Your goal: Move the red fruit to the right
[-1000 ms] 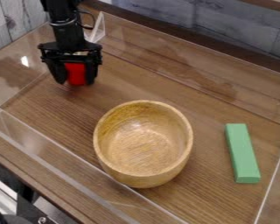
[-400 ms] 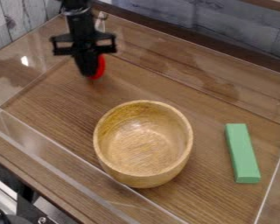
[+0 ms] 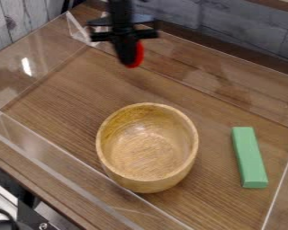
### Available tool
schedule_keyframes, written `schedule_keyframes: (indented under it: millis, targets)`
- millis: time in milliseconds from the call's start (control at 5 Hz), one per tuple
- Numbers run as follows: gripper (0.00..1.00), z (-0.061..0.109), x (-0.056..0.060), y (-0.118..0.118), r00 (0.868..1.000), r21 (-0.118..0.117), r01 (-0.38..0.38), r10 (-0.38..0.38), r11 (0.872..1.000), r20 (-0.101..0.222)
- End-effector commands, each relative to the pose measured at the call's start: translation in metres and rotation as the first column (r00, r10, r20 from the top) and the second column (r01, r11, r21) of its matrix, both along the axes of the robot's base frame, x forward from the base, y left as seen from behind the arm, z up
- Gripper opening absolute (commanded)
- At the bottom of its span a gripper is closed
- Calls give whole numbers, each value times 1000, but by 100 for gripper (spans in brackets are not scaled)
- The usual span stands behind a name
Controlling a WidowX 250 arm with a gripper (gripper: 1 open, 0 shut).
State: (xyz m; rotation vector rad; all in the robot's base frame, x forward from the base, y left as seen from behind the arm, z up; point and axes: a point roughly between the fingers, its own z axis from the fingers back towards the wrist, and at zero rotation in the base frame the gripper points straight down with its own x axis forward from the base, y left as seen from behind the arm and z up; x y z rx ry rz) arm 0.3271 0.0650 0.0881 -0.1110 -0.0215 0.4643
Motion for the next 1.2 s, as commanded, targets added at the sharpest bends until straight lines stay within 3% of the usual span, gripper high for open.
schedule_keyframes:
  millis: [0,400,600,1000]
  targets:
    - [0,29,19,-32,995,23,-5,3,1000,97]
    - [0,8,35,-103,996,23,-37,35,999,85]
    - [0,-1,33,-123,996,25,-24,21,999,82]
    - [0,-14,29,-138,996,36,-15,11,999,87]
